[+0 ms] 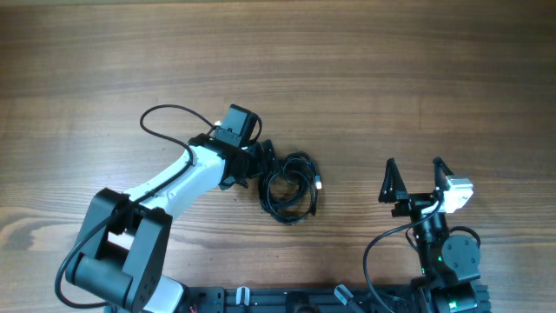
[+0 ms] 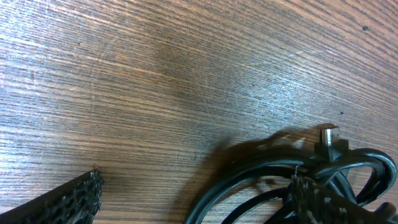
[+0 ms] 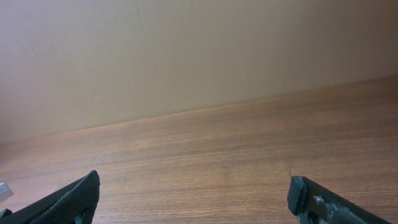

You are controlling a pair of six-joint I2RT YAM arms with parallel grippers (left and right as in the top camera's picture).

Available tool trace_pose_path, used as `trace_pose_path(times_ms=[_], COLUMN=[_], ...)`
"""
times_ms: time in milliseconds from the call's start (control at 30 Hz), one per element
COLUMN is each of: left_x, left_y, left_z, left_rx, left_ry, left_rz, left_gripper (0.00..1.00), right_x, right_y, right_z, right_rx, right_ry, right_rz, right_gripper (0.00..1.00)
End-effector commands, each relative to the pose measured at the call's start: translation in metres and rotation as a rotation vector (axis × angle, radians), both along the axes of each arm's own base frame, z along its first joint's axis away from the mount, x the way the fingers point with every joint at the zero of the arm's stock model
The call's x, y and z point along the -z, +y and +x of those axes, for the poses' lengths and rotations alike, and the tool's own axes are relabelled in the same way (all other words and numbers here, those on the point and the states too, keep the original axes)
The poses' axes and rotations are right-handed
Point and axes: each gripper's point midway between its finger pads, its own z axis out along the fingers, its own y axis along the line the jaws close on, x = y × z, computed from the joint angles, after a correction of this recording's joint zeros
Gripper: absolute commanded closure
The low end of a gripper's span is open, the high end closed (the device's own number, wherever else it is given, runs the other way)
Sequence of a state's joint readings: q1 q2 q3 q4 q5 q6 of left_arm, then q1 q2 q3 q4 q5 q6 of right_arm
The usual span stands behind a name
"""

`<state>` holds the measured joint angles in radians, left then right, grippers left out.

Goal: Untangle cables

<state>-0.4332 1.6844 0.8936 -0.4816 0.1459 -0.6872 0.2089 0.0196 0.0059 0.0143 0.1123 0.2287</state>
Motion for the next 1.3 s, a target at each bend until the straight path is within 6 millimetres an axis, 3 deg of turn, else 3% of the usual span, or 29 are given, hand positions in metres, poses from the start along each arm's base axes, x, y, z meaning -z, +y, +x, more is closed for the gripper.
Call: trace_pose_path(times_ms=[0,467,600,800,1000,1267], left_x=[0.004,0.002,-0.012,-0.011,-0.008,0.003], left_y=[0.003,0.009,0.030,0.074,0.075,0.076], left_z=[-0.003,0.000,0.015,0.030,0.029,0.026], left_rx=[-0.010,-0.029,-0.104,-0.216,-0.216,-0.213], left_ry=[0.009,0.004,-0.036,-0.082,-0.075,-0.043], left_rz=[0.019,0.017,0.000,0.122,0.127,0.140], left_gripper=[0.00,0.00,0.00,0.00,0.04,0.00], right_x=[-0.001,-0.001,-0.001,-0.001,-0.001,-0.001], right_y=[0.001,0.001,0.001,0.001,0.001,0.001], right_z=[0.000,0.000,0.000,0.000,0.000,0.000], right_rx=[-0.006,-0.006,-0.006,-0.006,-0.006,-0.006], right_ry=[-0.007,-0.007,-0.007,-0.007,-0.007,-0.007], right_rz=[-0.016,-0.016,-0.016,-0.016,-0.016,-0.015], right_gripper=[0.00,0.00,0.00,0.00,0.00,0.00])
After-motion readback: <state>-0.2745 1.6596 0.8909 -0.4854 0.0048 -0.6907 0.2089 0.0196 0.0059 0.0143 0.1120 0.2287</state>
